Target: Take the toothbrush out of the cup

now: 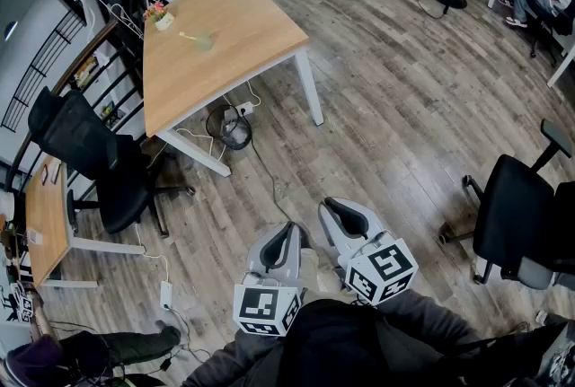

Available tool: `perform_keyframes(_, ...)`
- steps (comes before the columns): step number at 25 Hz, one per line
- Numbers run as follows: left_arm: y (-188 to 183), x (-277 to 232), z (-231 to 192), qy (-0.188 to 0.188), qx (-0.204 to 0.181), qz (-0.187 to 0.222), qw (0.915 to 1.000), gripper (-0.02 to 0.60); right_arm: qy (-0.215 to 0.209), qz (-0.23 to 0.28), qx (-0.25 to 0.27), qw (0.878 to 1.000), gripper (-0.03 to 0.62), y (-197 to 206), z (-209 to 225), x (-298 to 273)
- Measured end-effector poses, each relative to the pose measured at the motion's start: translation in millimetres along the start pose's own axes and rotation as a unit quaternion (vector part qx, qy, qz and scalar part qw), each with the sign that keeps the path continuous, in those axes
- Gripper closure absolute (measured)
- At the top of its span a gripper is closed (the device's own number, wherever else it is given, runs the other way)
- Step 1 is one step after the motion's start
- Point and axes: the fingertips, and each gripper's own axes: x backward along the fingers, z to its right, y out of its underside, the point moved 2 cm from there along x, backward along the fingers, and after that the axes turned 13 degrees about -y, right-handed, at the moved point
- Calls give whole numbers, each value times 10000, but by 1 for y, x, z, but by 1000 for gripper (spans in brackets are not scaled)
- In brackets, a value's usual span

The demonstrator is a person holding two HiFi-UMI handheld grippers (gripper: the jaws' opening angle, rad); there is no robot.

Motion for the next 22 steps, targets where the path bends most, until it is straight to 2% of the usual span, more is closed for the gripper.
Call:
perform_keyframes(9, -20, -60, -49, -37, 210, 234, 9995, 572, -28, -151, 329, 9993, 546, -18, 27, -70)
perform_keyframes(15, -38, -99, -113, -345, 467, 303, 9979, 572, -215, -359, 435, 9982, 546, -31, 39, -143)
perform_keyframes(22, -46, -130, -171, -479, 604, 354, 9964, 572, -403, -513, 556, 9963, 546, -36, 39, -215)
